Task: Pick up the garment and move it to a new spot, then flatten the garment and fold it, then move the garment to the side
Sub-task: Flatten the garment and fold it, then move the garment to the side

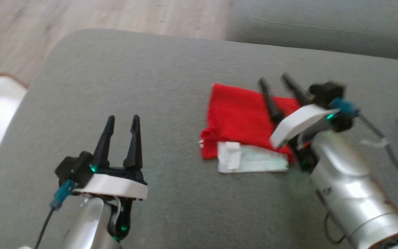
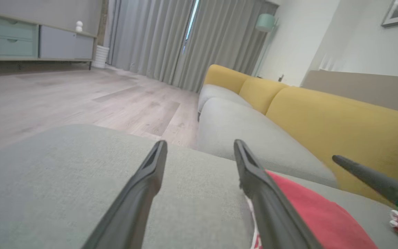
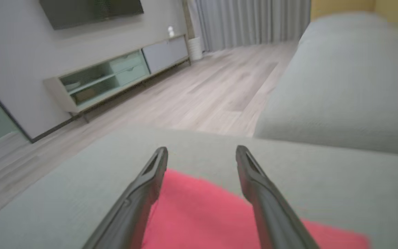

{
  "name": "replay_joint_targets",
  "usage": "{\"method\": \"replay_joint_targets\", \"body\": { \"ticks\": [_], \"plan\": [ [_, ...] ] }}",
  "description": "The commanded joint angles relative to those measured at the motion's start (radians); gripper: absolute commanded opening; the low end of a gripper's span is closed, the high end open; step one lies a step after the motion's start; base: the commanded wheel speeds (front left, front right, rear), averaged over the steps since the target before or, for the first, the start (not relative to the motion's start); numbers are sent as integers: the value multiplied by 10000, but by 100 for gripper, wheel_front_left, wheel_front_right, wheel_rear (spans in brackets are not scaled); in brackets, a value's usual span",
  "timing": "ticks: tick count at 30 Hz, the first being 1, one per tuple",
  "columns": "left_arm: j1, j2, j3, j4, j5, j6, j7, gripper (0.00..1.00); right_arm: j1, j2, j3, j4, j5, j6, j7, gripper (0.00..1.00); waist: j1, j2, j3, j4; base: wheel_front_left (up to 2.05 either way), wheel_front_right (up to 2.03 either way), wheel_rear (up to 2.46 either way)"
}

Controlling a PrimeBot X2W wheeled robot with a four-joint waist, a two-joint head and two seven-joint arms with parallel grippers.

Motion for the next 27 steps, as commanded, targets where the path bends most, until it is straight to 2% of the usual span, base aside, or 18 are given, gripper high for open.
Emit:
{"method": "replay_joint_targets", "body": {
  "ticks": [1, 7, 11, 13, 17, 22, 27],
  "plan": [
    [-299, 112, 440, -404, 76, 58, -91, 100, -145, -79, -496, -626, -649, -7, -134, 100, 0, 0, -125, -681, 0, 0, 0],
    [-80, 80, 991, -618, 253, 99, -91, 100, 1311, -330, -2768, -2551, -3059, -7, -137, 100, 0, 0, -293, -1616, 0, 0, 0],
    [217, 68, 1383, -797, 621, 73, -91, 100, 2685, -88, -4117, -4124, -4385, -7, -138, 100, 0, 0, -387, -2163, 0, 0, 0],
    [391, 51, 1428, -770, 766, 58, -91, 100, 3294, 52, -4430, -4738, -4732, -7, -138, 100, 0, 0, -418, -2276, 0, 0, 0],
    [760, -5, 1544, -697, 953, 32, -91, 100, 4638, 207, -4971, -5814, -4819, -7, -138, 100, 0, 0, -471, -2394, 0, 0, 0],
    [956, -43, 1704, -754, 973, 22, -91, 100, 5167, 215, -4836, -6230, -4162, -7, -138, 100, 0, 0, -509, -2448, 0, 0, 0],
    [1113, -62, 1795, -891, 979, 15, -91, 100, 5346, 217, -4748, -6371, -4013, -7, -139, 100, 0, 0, -542, -2482, 0, 0, 0]
  ]
}}
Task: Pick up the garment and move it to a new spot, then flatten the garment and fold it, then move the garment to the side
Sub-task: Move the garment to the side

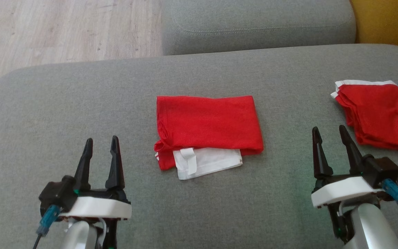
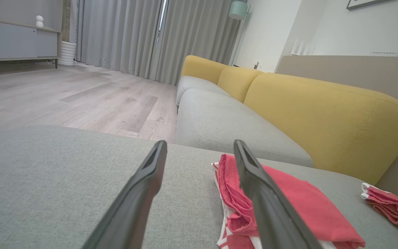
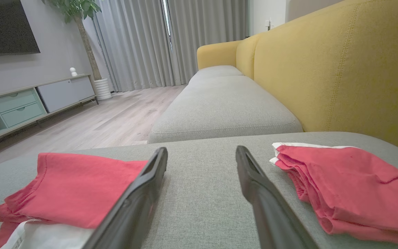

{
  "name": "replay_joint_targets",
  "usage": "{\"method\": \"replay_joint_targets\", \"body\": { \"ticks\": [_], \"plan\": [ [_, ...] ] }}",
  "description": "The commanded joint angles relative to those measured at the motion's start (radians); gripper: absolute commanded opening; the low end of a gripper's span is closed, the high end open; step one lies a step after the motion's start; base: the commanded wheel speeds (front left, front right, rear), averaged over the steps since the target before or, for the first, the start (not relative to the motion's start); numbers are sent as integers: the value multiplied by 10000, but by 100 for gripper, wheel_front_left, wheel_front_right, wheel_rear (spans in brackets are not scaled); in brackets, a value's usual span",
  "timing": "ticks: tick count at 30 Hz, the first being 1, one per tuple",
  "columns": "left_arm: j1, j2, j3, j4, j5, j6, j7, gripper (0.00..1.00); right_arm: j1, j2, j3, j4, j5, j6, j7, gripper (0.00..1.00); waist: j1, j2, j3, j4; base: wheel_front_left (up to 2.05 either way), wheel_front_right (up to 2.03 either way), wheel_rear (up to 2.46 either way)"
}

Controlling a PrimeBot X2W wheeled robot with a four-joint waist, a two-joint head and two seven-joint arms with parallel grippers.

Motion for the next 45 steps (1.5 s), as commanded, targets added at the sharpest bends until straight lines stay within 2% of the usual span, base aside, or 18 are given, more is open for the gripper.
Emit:
{"method": "replay_joint_targets", "body": {
  "ticks": [1, 11, 22, 33, 35, 43, 44, 45],
  "plan": [
    [-166, 16, 407, -338, 58, -43, -80, 100, -255, -18, 245, -371, 32, -7, -110, 100, 1, 0, -4, 7, 0, 0, 0],
    [-251, 12, 186, -432, -97, -46, -80, 100, -382, -17, 243, -235, -25, -7, -110, 100, 1, 0, 87, 183, 0, 0, 0],
    [-1110, 11, -269, -551, -164, -51, -80, 100, -1628, -17, 369, -9, -571, -7, 668, 100, 1, 0, 1080, 865, 0, 0, 0],
    [-1653, 11, -805, -544, -465, -40, -80, 100, -3015, -17, 848, 2511, -146, -7, 2137, 100, 1, 0, 1786, 1728, 0, 0, 0],
    [-1715, 11, -881, -532, -517, -26, -80, 100, -3237, -17, 900, 3090, 384, -7, 2362, 100, 1, 0, 1866, 1870, 0, 0, 0],
    [-1808, 11, -964, -533, -614, 44, -80, 100, -3998, -17, 1345, 4822, 637, -7, 2713, 100, 1, 0, 2006, 2030, 0, 0, 0],
    [-1814, 11, -953, -525, -615, 55, -80, 100, -4079, -16, 1454, 4964, 667, -7, 2703, 93, 1, 0, 2005, 2006, 0, 0, 0],
    [-1819, 11, -942, -515, -611, 63, -80, 100, -4152, -16, 1572, 5076, 700, -7, 2655, 36, 1, 0, 1989, 1959, 0, 0, 0]
  ]
}}
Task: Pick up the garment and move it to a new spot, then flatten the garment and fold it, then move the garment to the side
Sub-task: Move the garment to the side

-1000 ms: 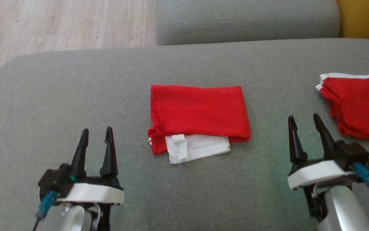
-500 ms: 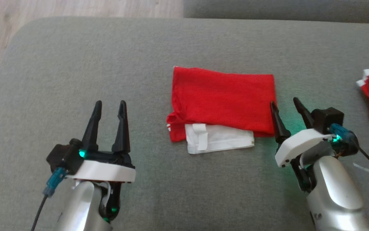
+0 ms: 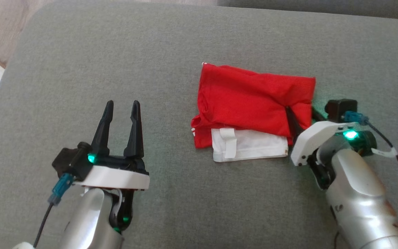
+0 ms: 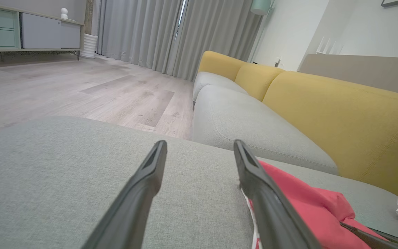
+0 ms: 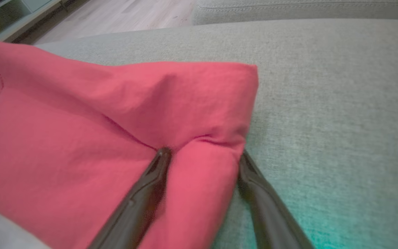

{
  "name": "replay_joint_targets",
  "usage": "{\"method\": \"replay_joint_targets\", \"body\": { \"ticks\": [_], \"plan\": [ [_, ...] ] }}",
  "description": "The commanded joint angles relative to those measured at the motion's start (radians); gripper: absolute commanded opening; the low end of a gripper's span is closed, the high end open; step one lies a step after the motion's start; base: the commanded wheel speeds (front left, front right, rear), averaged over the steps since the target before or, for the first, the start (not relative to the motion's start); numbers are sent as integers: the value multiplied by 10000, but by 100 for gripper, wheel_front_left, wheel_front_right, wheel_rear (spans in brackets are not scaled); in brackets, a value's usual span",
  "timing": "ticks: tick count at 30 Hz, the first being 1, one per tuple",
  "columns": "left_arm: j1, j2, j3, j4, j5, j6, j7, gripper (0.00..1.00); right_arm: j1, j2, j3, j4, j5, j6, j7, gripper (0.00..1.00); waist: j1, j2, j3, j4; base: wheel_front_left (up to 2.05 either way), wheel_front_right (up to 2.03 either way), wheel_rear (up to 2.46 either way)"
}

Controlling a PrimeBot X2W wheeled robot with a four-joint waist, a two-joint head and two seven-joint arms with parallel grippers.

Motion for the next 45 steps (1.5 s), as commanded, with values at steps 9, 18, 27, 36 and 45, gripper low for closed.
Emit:
{"method": "replay_joint_targets", "body": {
  "ticks": [9, 18, 27, 36, 45],
  "plan": [
    [-285, 49, 214, -351, 125, 38, -80, 100, -508, 169, 999, 98, -1334, -7, -1456, 0, 0, 0, -318, -937, 0, 0, 0],
    [-335, 49, -586, -816, 233, 58, -80, 100, -775, -737, 1189, -729, -2797, -7, -2027, 0, 0, 0, -542, -2176, 0, 0, 0],
    [-716, 49, -1040, -1057, 132, 234, -80, 100, -1250, -2760, 1435, -2049, -2449, -7, -1171, 0, 0, 0, -113, -3037, 0, 0, 0],
    [-1000, 49, -890, -972, 251, 148, -80, 100, -1460, -4826, 1218, -2968, -1751, -7, -285, 0, 0, 0, 372, -3201, 0, 0, 0],
    [-1304, 49, -749, -866, 414, 50, -80, 100, -1313, -5975, 610, -2542, -1742, -7, 351, 0, 0, 0, 855, -2977, 0, 0, 0]
  ]
}}
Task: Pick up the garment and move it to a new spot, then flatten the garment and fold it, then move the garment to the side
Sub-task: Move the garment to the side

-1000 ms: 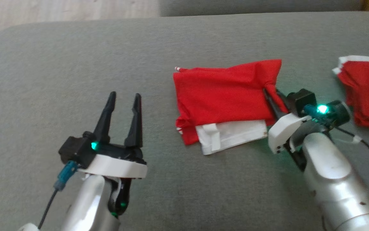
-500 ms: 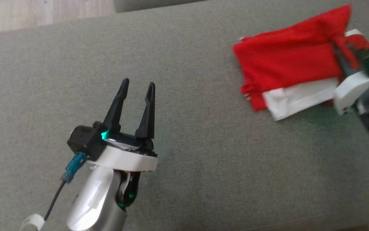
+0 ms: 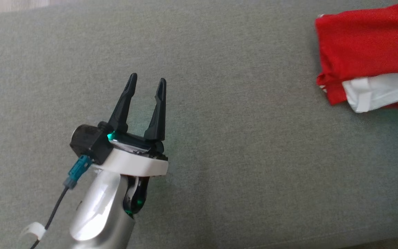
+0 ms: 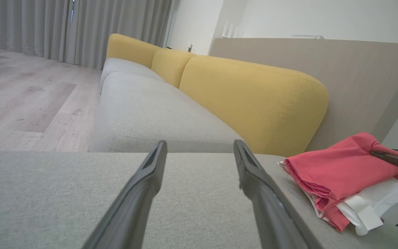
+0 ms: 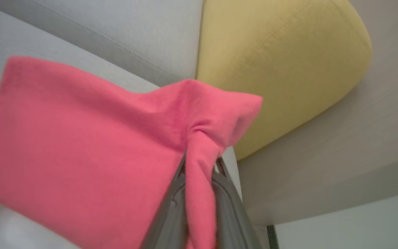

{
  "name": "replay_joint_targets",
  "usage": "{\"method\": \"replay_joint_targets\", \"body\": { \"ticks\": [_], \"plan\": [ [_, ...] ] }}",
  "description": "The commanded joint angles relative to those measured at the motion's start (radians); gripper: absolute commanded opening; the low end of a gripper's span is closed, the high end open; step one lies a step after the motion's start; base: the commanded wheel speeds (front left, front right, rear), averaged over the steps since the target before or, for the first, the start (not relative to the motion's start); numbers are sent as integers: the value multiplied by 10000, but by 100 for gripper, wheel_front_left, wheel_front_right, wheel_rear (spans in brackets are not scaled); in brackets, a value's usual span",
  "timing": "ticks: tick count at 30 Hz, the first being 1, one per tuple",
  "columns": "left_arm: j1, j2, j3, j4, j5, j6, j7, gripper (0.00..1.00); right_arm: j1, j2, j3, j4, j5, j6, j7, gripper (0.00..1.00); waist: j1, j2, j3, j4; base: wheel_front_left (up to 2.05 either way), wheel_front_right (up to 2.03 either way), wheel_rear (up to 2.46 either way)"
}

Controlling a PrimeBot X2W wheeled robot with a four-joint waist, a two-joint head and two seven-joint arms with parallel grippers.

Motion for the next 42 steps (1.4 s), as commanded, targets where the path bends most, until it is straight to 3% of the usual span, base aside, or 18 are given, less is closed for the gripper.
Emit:
{"method": "replay_joint_targets", "body": {
  "ticks": [1, 9, 10, 11, 12, 19, 25, 34, 35, 42],
  "plan": [
    [-380, 64, 394, -255, 70, -42, -51, 100, -47, -493, -116, -133, -103, -9, 22, 0, -1, 0, 122, 80, 0, 0, 0],
    [-601, 64, 470, -151, 186, -105, -51, 100, -186, -643, -983, 828, -783, -9, 36, 0, -1, 0, 508, 284, 0, 0, 0],
    [-612, 64, 475, -130, 194, -111, -51, 100, -215, -596, -1090, 905, -868, -9, 9, 14, -1, 0, 514, 297, 0, 0, 0],
    [-617, 64, 485, -109, 202, -117, -51, 100, -236, -536, -1191, 975, -956, -9, -17, 49, -1, 0, 514, 305, 0, 0, 0],
    [-621, 64, 501, -88, 210, -121, -51, 100, -257, -464, -1318, 1033, -1027, -9, -59, 100, -1, 0, 509, 310, 0, 0, 0],
    [-528, 64, 824, 3, 253, -142, -51, 100, -311, 189, -2007, 988, -1645, -9, -467, 100, -1, 0, 63, 235, 0, 0, 0],
    [-270, 64, 1274, -72, 257, -149, -51, 100, -397, 1283, -2208, -33, -1860, -9, -912, 100, -1, 0, -631, 135, 0, 0, 0],
    [305, 64, 1915, -259, 234, -109, -51, 100, 198, 3312, -2270, -2532, -920, -9, -1255, 100, -1, 0, -1559, 250, 0, 0, 0],
    [305, 64, 1915, -259, 234, -109, -51, 100, 198, 3312, -2270, -2532, -920, -9, -1255, 100, -1, 0, -1559, 250, 0, 0, 0],
    [846, 64, 2317, -278, 158, 28, -51, 100, 1614, 5031, -2408, -4260, -7, -9, -1160, 100, -1, 0, -2014, 473, 0, 0, 0]
  ]
}}
